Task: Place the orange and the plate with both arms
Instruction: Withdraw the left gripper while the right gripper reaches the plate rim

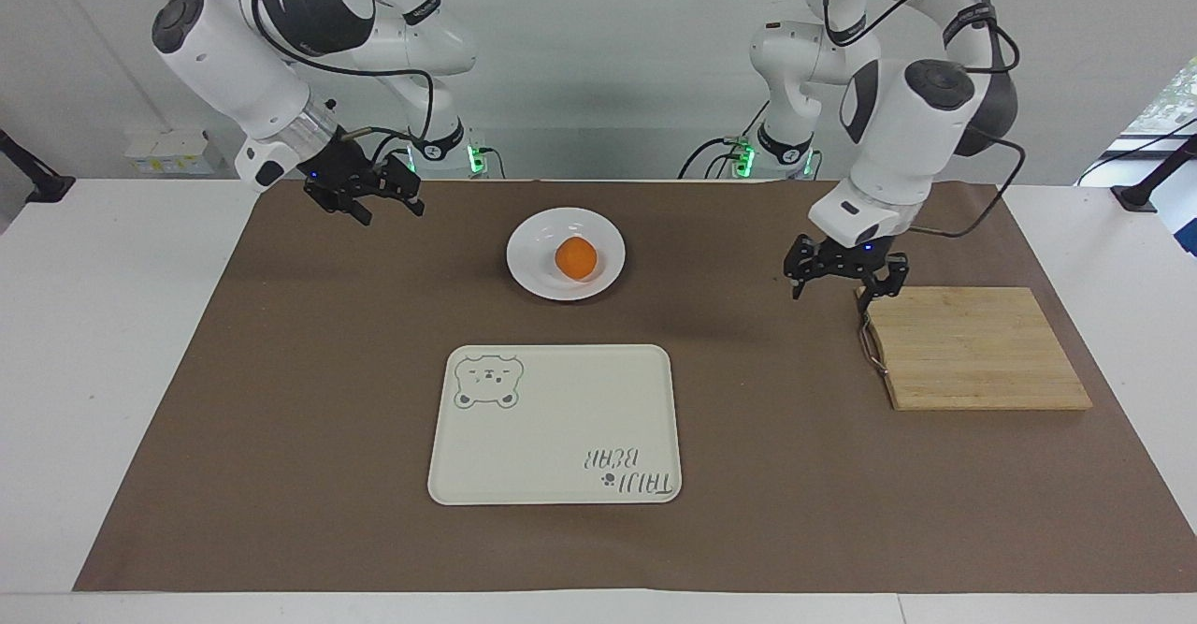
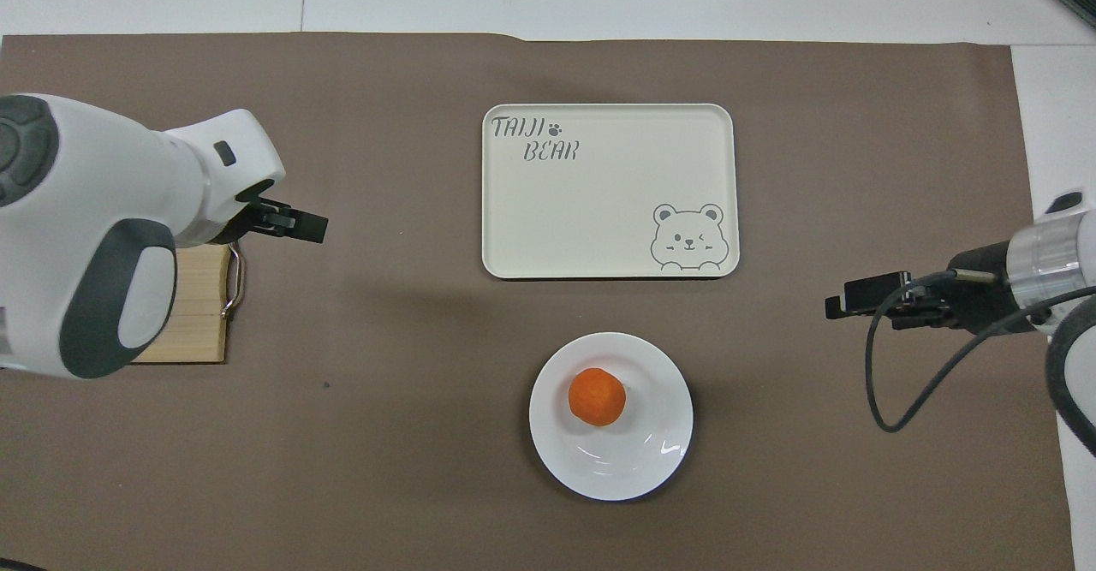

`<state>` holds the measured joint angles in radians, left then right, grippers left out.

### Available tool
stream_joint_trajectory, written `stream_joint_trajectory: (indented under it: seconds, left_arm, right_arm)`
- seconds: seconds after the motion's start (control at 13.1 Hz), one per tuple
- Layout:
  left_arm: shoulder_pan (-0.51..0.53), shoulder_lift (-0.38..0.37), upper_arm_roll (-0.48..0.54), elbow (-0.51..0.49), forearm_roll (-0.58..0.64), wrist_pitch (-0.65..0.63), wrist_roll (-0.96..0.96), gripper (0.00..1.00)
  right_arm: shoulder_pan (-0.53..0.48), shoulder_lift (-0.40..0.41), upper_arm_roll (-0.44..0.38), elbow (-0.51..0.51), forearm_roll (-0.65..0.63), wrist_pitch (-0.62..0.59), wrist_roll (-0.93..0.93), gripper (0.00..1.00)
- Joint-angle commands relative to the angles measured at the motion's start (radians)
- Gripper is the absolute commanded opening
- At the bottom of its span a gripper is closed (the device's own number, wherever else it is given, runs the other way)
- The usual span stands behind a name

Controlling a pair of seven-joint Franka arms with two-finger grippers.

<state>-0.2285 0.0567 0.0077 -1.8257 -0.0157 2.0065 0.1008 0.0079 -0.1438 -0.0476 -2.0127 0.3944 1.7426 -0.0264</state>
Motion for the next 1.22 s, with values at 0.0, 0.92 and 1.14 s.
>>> stream_joint_trajectory:
  seconds: [0.0, 0.92, 1.14]
  left_arm:
    - [0.029, 0.002, -0.014, 0.103, 0.017, -0.133, 0.028, 1.00]
    - [0.072, -0.075, -0.003, 0.260, 0.019, -0.466, 0.027, 1.00]
    - [0.074, -0.083, -0.003, 0.249, 0.020, -0.469, 0.027, 1.00]
  right_arm:
    - [-0.005, -0.020, 0.005, -0.142, 0.104, 0.095, -0.088, 1.00]
    - [0.124, 0.053, 0.008, -0.469, 0.507, 0.409, -0.453, 1.00]
    - [0.135, 0.088, 0.008, -0.515, 0.665, 0.440, -0.602, 1.00]
